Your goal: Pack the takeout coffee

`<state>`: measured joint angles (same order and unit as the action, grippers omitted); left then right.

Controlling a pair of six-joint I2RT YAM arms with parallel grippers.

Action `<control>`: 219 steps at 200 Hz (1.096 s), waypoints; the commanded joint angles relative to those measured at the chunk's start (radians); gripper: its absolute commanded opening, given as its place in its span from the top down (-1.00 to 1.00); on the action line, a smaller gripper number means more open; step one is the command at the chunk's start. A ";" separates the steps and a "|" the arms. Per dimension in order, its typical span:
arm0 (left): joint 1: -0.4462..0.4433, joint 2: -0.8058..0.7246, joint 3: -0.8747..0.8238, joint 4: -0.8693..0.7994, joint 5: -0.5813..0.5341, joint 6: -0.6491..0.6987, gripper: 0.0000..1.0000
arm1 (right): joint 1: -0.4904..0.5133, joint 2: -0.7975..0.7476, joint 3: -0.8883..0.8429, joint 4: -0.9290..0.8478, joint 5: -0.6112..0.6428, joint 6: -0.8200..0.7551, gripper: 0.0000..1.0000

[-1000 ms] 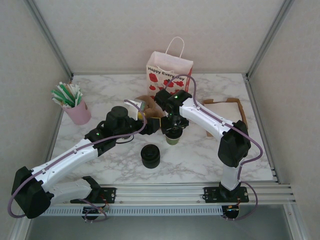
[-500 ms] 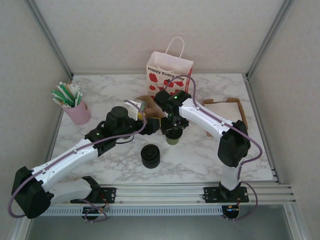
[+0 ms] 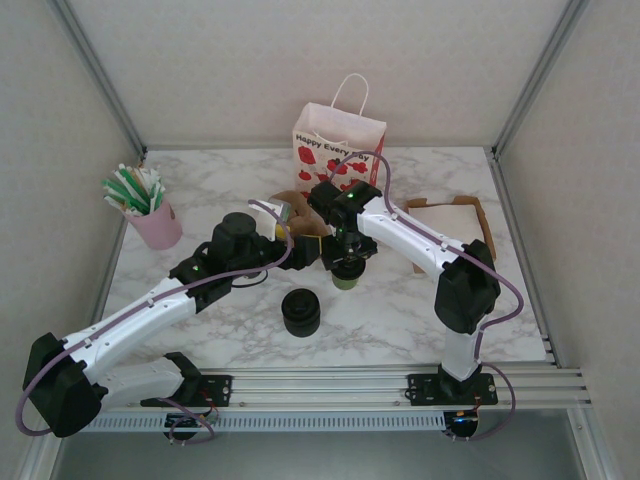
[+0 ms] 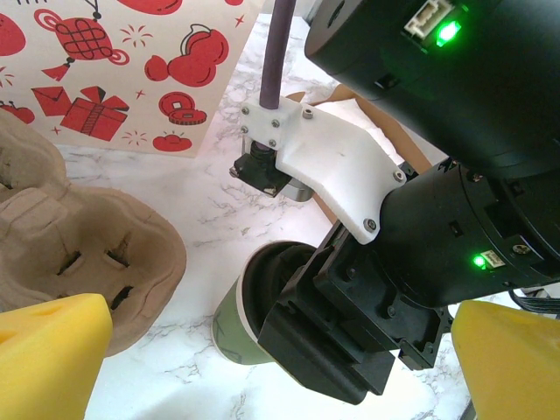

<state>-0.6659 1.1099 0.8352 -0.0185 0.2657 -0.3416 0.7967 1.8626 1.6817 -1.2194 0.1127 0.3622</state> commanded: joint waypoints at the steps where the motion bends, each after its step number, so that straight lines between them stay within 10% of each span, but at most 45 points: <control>1: 0.005 0.005 -0.008 0.031 0.016 -0.011 -0.99 | 0.004 0.021 -0.003 -0.004 0.018 0.008 -0.46; 219: 0.011 0.018 -0.005 0.035 0.025 -0.010 -0.99 | -0.028 0.035 0.034 -0.002 0.019 -0.025 -0.46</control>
<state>-0.6647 1.1229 0.8352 -0.0185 0.2695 -0.3439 0.7788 1.8694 1.6905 -1.2053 0.1120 0.3508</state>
